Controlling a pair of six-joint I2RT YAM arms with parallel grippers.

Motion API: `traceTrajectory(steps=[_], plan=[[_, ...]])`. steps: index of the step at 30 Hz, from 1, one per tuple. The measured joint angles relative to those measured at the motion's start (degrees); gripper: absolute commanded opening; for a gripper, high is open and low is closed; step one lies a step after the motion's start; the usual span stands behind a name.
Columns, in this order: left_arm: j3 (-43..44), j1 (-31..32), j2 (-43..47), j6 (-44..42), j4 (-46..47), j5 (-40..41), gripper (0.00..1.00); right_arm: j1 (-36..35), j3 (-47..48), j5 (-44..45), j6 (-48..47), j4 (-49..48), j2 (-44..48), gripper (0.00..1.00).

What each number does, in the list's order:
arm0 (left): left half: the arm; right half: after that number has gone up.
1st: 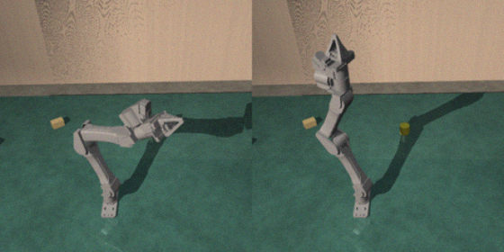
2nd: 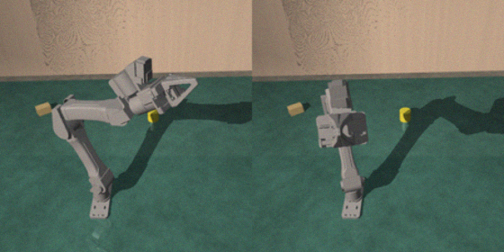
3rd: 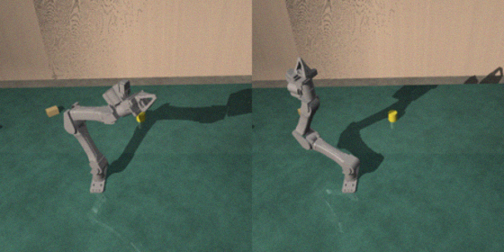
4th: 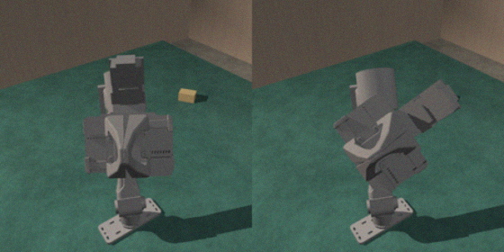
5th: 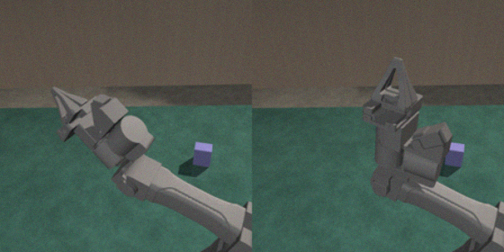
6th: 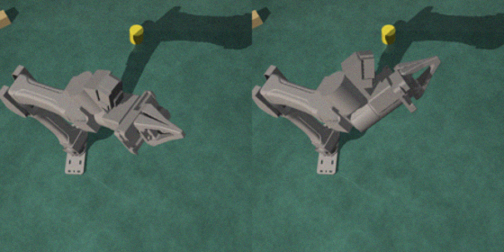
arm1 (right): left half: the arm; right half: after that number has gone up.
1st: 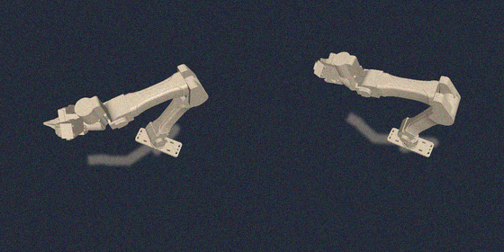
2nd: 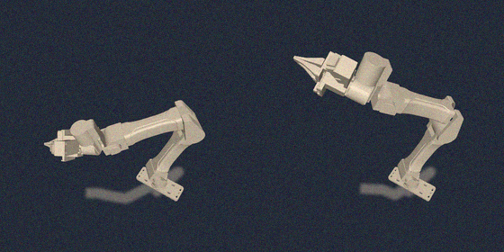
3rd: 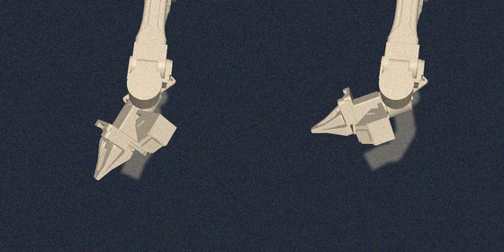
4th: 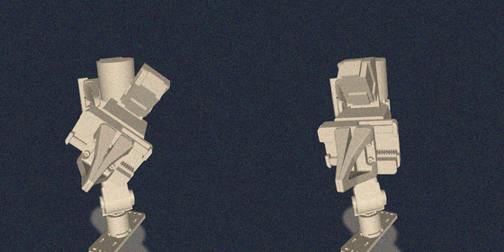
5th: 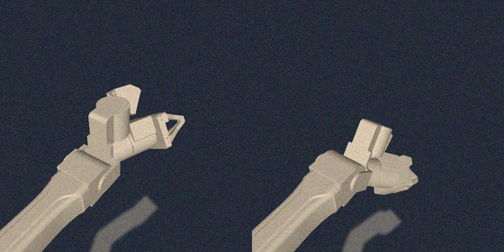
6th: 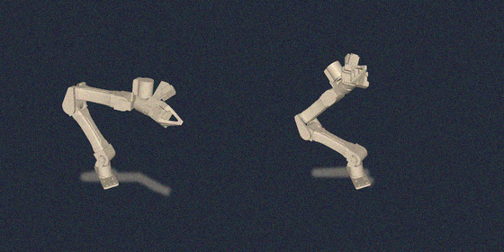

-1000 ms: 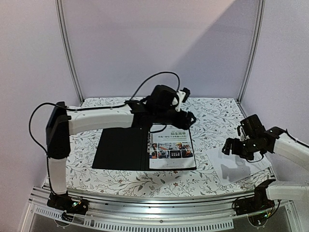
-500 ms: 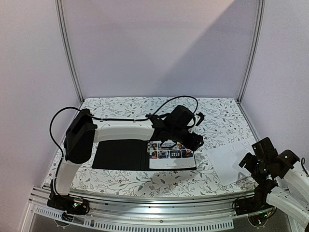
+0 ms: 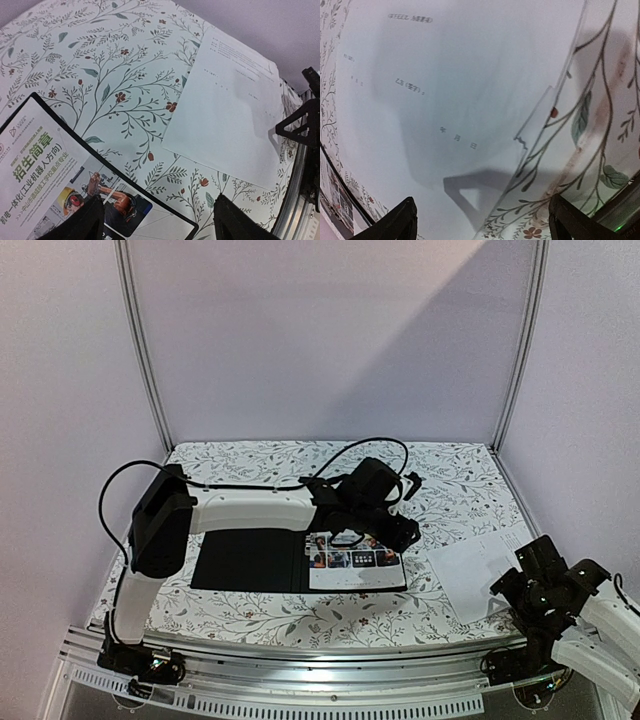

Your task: Put the files into the folder

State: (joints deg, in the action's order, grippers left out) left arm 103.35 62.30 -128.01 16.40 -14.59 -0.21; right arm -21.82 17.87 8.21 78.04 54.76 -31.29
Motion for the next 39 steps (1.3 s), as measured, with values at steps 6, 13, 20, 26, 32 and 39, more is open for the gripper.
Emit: traceTrajectory(steps=[6, 13, 20, 26, 32, 39], plan=[[-0.2, 0.0, 0.1, 0.0, 0.1, 0.0, 0.75, 0.1, -0.3, 1.2, -3.1, -8.2, -5.5, 0.79], [-0.2, 0.0, 0.1, 0.0, 0.1, 0.0, 0.75, 0.6, 2.6, 6.2, -11.9, -16.9, -12.0, 0.79], [-0.9, 0.1, 0.1, 0.0, -0.2, 0.2, 0.75, 4.6, 9.7, 10.8, -23.4, -27.8, -19.1, 0.79], [-0.9, 0.2, 0.1, -0.2, -0.8, 1.5, 0.75, 13.0, 10.3, 7.2, -27.8, -33.4, -23.9, 0.8], [-1.0, 0.2, 0.9, -0.4, -1.5, 2.7, 0.75, 14.0, 6.9, 1.0, -24.1, -32.8, -18.4, 0.84], [-1.0, 0.2, 1.5, -0.3, -1.6, 2.8, 0.75, 14.1, 0.5, -3.4, -16.2, -30.4, -10.2, 0.89]])
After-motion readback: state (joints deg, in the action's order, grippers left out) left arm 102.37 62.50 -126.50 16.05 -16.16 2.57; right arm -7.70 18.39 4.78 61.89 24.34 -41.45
